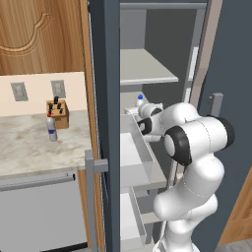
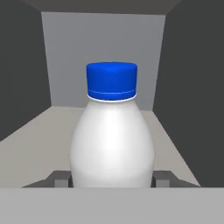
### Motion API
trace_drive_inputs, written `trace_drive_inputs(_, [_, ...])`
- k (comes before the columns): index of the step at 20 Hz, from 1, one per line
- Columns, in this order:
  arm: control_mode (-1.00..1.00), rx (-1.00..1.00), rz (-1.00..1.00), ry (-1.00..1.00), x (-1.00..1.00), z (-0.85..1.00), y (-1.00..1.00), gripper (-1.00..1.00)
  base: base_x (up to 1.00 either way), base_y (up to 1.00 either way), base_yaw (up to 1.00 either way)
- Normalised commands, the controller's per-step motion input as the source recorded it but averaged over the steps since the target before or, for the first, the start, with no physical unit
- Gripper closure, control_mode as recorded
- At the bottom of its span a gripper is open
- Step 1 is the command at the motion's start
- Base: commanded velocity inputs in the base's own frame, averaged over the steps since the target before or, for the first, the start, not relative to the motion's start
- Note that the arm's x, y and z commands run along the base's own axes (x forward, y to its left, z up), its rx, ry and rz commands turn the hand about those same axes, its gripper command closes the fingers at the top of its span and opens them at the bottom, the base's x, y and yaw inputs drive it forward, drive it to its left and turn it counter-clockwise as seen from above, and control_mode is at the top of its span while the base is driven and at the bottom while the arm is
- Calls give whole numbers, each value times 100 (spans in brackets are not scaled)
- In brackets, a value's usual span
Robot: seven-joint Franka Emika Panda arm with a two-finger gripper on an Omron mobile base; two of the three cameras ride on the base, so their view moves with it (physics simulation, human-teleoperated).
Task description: Take the bottled waters from the counter and place them in the freezer to freeze. Close the freezer door after placing the bottles.
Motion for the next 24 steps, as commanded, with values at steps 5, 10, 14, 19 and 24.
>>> trace_drive_inputs(5, [-100, 0, 0, 0, 0, -27, 0, 100, 0, 0, 0])
trace_drive_inputs(10, [-100, 0, 0, -5, 0, -24, 0, 100, 0, 0, 0])
trace_drive_inputs(14, [-100, 0, 0, -9, -1, -28, 0, 100, 0, 0, 0])
trace_drive_inputs(19, [-100, 0, 0, -8, -3, -35, 0, 100, 0, 0, 0])
trace_drive_inputs(24, [-100, 0, 0, 0, 0, -23, 0, 100, 0, 0, 0])
